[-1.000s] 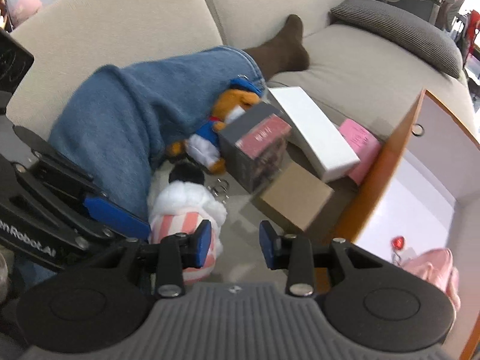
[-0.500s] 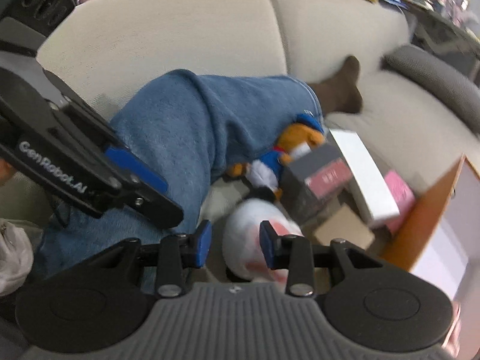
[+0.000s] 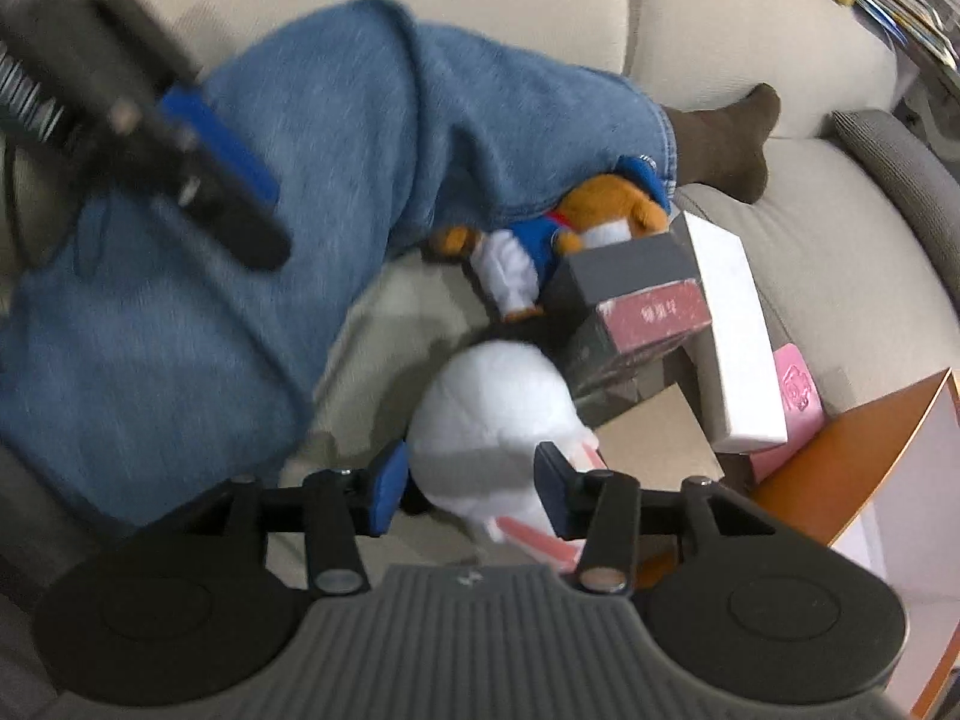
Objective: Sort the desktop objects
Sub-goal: 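Grasp the white-black panda plush with the right gripper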
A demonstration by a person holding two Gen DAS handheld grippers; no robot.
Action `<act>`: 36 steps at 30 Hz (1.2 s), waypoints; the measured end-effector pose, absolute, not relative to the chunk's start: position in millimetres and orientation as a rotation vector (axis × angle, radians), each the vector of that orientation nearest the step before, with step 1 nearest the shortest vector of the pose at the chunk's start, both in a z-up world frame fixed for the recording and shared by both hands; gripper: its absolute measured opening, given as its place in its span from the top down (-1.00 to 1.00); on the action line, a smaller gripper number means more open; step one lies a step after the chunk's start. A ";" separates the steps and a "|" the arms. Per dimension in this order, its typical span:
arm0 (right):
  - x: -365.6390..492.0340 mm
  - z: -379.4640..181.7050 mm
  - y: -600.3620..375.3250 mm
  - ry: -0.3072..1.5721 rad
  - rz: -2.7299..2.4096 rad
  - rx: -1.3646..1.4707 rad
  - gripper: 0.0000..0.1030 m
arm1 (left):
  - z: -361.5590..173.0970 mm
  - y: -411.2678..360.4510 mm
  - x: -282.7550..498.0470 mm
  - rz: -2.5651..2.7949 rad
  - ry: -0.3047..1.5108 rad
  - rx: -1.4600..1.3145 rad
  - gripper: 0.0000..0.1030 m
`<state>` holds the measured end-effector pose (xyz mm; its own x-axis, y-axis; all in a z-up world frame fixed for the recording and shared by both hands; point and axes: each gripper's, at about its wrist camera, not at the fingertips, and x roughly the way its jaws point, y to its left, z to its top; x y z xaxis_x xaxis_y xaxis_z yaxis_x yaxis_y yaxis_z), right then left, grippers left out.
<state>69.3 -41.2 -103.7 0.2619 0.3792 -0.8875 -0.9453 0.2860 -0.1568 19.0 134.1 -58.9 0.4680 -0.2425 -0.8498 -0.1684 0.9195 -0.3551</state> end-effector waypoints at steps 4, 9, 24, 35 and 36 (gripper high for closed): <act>60.0 -116.2 -37.1 0.781 1.063 -0.928 -0.21 | -59.8 131.9 23.2 -0.045 1.094 -0.398 0.20; 45.3 -131.4 -30.7 0.689 1.100 -1.065 -0.51 | -64.3 133.9 29.0 -0.038 1.103 -0.390 0.20; 29.2 -180.9 -20.1 0.360 0.876 -1.395 -0.31 | -63.8 129.7 41.1 -0.007 1.102 -0.333 0.20; 110.8 -88.6 -47.4 0.962 0.840 -0.585 -0.24 | -58.1 121.2 74.7 -0.018 1.024 -0.133 0.04; 117.6 -85.9 -53.1 1.014 0.827 -0.498 -0.24 | -59.8 118.8 80.6 -0.024 1.025 -0.110 0.04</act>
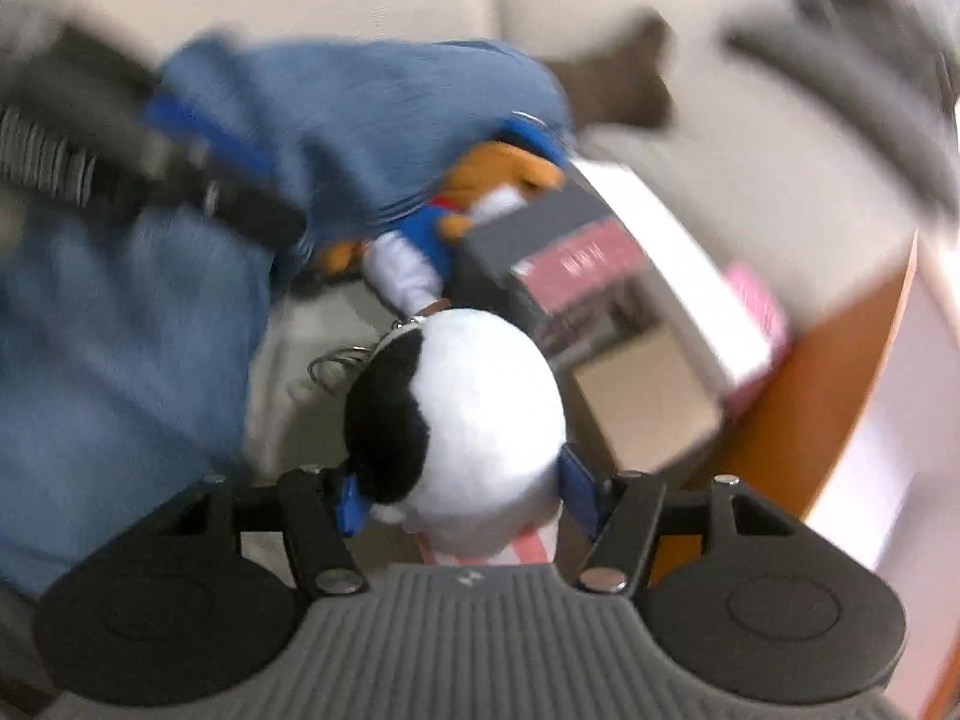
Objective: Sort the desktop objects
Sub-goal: 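Grasp the white-black panda plush with the right gripper, then grasp the brown bear plush with the left gripper while the right holds the panda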
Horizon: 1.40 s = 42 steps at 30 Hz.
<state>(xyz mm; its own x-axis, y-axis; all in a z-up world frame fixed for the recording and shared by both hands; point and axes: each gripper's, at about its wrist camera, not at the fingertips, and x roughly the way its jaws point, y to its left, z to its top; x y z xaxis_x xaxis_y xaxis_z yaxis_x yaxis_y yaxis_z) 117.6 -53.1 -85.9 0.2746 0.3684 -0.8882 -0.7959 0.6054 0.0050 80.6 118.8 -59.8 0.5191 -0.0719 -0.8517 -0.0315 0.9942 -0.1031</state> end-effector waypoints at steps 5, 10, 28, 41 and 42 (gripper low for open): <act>127.2 -81.0 -64.8 1.087 0.722 -0.277 -0.25 | -73.2 104.8 104.1 -0.046 1.024 0.045 0.02; 128.6 -92.8 -65.3 1.192 0.713 -0.183 -0.25 | -98.7 101.4 124.9 -0.055 1.082 0.117 0.02; 154.5 -115.5 -55.8 1.217 0.744 -0.161 -0.27 | -111.6 107.5 133.9 -0.050 1.111 0.136 0.50; 110.7 -113.1 -73.9 1.253 0.694 -0.090 -0.27 | -88.7 86.3 77.7 -0.136 1.169 0.077 0.71; 107.4 -115.4 -78.4 1.253 0.672 -0.086 -0.27 | -87.0 85.7 74.8 -0.146 1.171 0.073 0.71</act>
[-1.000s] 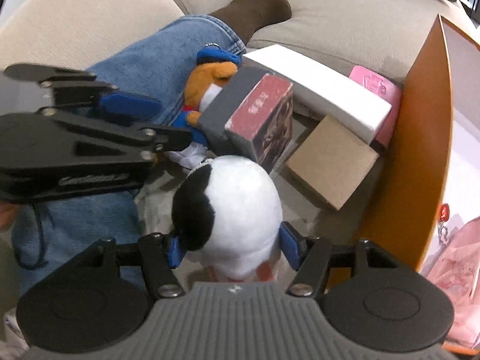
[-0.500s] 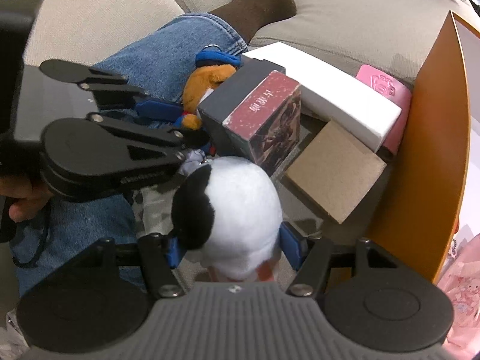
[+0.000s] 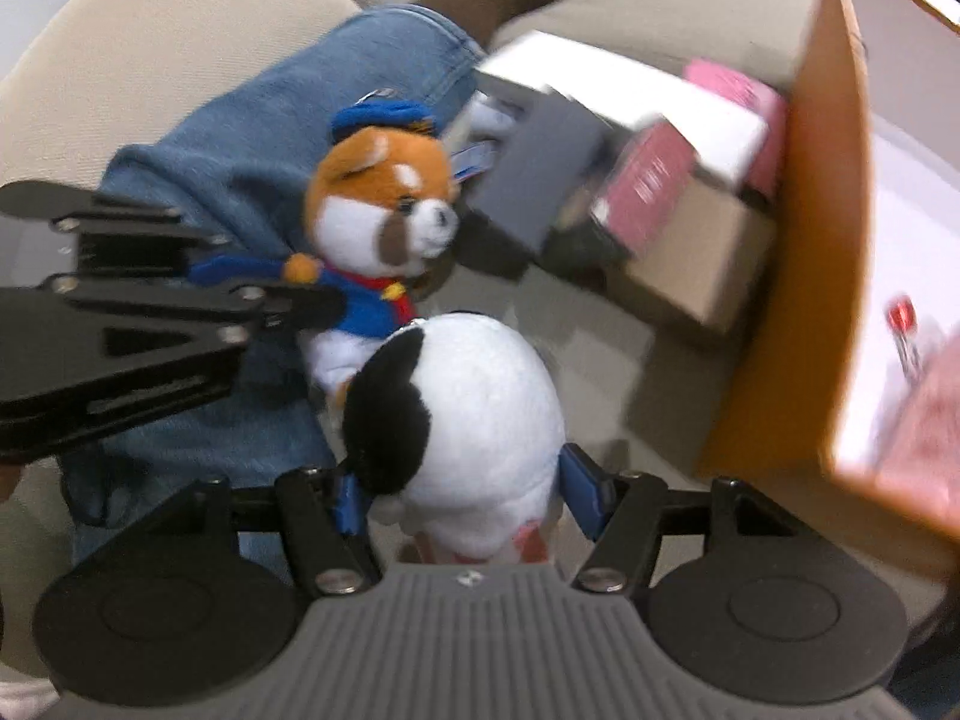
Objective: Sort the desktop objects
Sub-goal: 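Grasp the brown bear plush with the left gripper while the right holds the panda, then carry the bear and panda plushes over the orange box with both grippers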
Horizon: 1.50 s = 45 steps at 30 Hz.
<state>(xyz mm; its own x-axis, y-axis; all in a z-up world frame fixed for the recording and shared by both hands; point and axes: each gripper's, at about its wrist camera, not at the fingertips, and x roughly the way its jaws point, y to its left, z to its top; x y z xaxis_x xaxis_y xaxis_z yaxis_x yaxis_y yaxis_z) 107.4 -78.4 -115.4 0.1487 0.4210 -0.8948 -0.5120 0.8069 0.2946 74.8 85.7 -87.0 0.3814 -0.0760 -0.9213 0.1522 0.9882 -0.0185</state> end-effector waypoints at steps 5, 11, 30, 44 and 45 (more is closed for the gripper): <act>100.2 -117.5 -110.7 1.258 0.560 -0.023 -0.27 | -83.9 75.3 70.1 -0.249 1.212 0.048 0.71; 99.5 -128.1 -124.9 1.265 0.514 0.005 -0.28 | -106.4 62.5 69.9 -0.237 1.248 0.038 0.70; 94.9 -126.4 -116.3 1.196 0.542 -0.106 -0.33 | -137.0 62.0 78.6 -0.215 1.259 -0.017 0.16; 73.3 -75.1 -150.8 1.122 0.676 -0.001 -0.18 | -61.8 63.8 37.1 -0.214 1.093 -0.233 0.27; 70.2 -63.9 -158.7 1.098 0.679 0.015 -0.18 | -51.2 61.8 34.3 -0.230 1.067 -0.244 0.27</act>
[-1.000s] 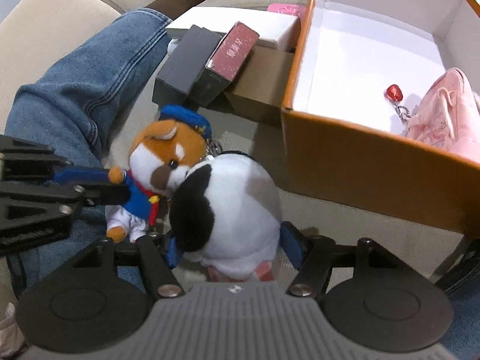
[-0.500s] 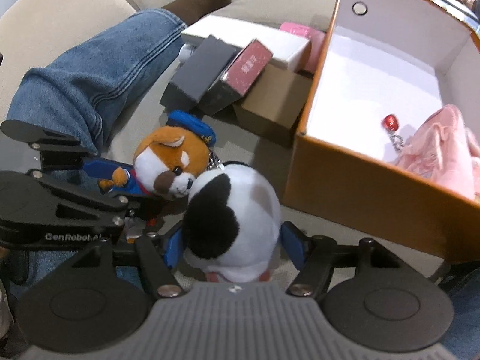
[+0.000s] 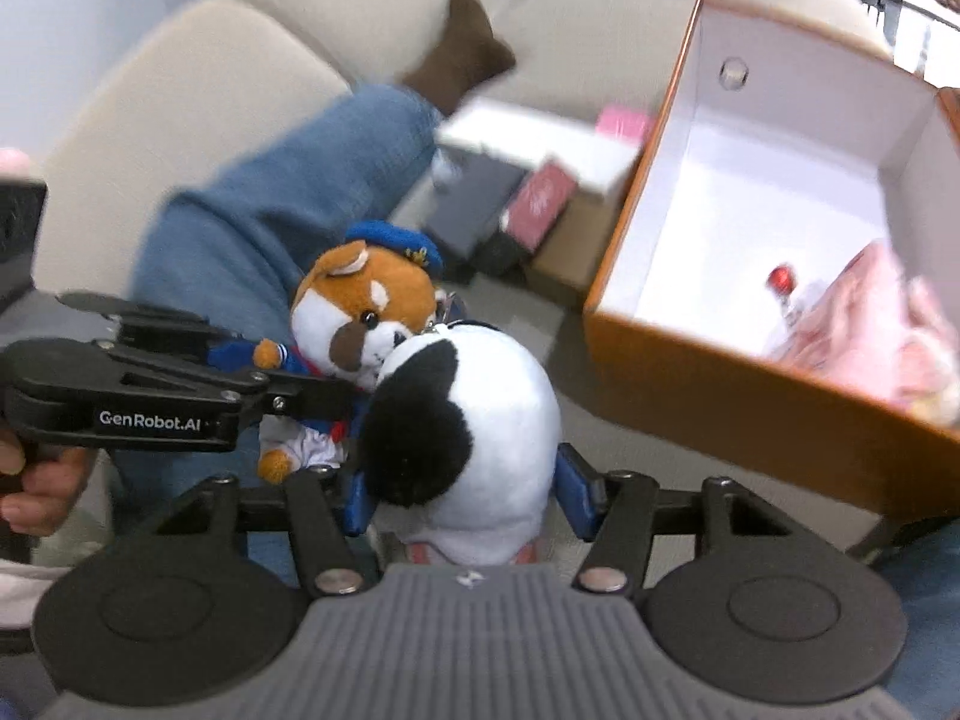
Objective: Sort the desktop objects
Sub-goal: 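Carry the bear and panda plushes over the orange box with both grippers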
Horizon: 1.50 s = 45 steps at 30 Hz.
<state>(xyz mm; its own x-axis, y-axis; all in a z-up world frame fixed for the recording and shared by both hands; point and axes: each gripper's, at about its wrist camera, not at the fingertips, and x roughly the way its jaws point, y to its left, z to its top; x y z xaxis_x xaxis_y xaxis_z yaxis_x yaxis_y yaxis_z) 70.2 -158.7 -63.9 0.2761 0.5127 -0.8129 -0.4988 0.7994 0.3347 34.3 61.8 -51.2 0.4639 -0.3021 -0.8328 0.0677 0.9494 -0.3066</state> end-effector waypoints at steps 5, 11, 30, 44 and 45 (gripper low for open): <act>63.6 -16.1 -202.6 0.977 0.649 0.114 -0.18 | -5.8 44.1 46.9 -0.313 0.960 -0.295 0.27; 78.5 19.6 -244.3 0.848 0.548 0.211 -0.18 | 25.2 7.3 87.3 -0.391 0.881 -0.304 0.27; 198.7 -84.8 -286.0 1.105 0.503 0.619 -0.17 | -54.7 -46.1 177.7 -0.268 1.120 -0.272 0.34; 225.3 -95.4 -265.0 1.288 0.537 0.335 -0.16 | -76.6 -82.9 185.5 -0.317 1.256 0.054 0.36; 228.2 -97.6 -262.5 1.304 0.546 0.322 -0.16 | -77.8 -86.7 185.8 -0.322 1.267 0.086 0.36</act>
<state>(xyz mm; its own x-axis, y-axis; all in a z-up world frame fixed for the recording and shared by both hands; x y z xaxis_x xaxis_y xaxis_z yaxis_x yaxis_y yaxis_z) 228.2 -262.5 -97.6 0.1635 0.5495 -0.8193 -0.1984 0.8319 0.5183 185.8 -86.7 -77.8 0.2606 -0.1902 -0.9465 0.2847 0.9519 -0.1129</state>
